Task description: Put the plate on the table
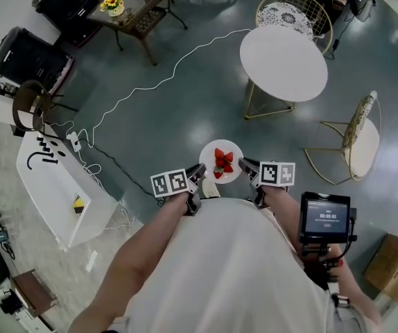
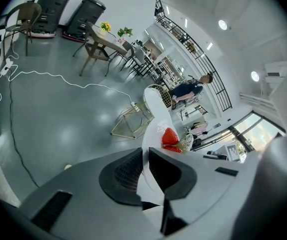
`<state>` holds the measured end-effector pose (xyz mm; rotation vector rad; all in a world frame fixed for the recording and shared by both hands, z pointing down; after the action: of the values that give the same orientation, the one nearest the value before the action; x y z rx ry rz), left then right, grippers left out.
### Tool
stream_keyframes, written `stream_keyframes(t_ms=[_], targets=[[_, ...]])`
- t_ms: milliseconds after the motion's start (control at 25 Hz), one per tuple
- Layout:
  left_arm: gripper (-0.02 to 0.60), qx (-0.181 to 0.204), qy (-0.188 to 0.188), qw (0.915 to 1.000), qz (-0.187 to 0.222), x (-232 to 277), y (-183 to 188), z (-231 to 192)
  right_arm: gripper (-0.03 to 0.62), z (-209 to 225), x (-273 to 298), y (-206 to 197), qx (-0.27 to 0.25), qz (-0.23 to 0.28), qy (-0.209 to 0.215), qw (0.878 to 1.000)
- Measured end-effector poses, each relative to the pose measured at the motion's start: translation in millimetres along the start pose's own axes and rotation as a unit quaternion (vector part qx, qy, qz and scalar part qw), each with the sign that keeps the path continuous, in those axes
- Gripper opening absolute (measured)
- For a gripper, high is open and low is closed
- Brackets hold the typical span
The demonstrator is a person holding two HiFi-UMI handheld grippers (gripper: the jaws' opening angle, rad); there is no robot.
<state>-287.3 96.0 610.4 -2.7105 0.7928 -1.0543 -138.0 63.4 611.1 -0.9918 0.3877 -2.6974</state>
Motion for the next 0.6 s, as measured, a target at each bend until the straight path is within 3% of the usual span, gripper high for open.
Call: stream_keyframes(t_ms=[400,600], targets=[[0.038,0.004,-0.026,0.9995,0.015,-9.9,58.2,-11.2,0.038,-30.5,32.5,42.1,-0.017,0.016,-0.015,1.000],[0.038,-0.001,-0.032,0.9992,0.024,-21.4,109.6,-44.8,0.038,-56.1,84.3,70.1,-0.023,0.017,-0.017,0.999]])
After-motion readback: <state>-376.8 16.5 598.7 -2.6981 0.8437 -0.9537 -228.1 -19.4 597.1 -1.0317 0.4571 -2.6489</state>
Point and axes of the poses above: the fingertips, and each gripper's own axes: x forward along the fingers, z to its right, y out of its top, the point moved 1 cm from there along -x, backward along the fingers, and after that the axes turned 4 degrees about -y, right-handed, at the moved point
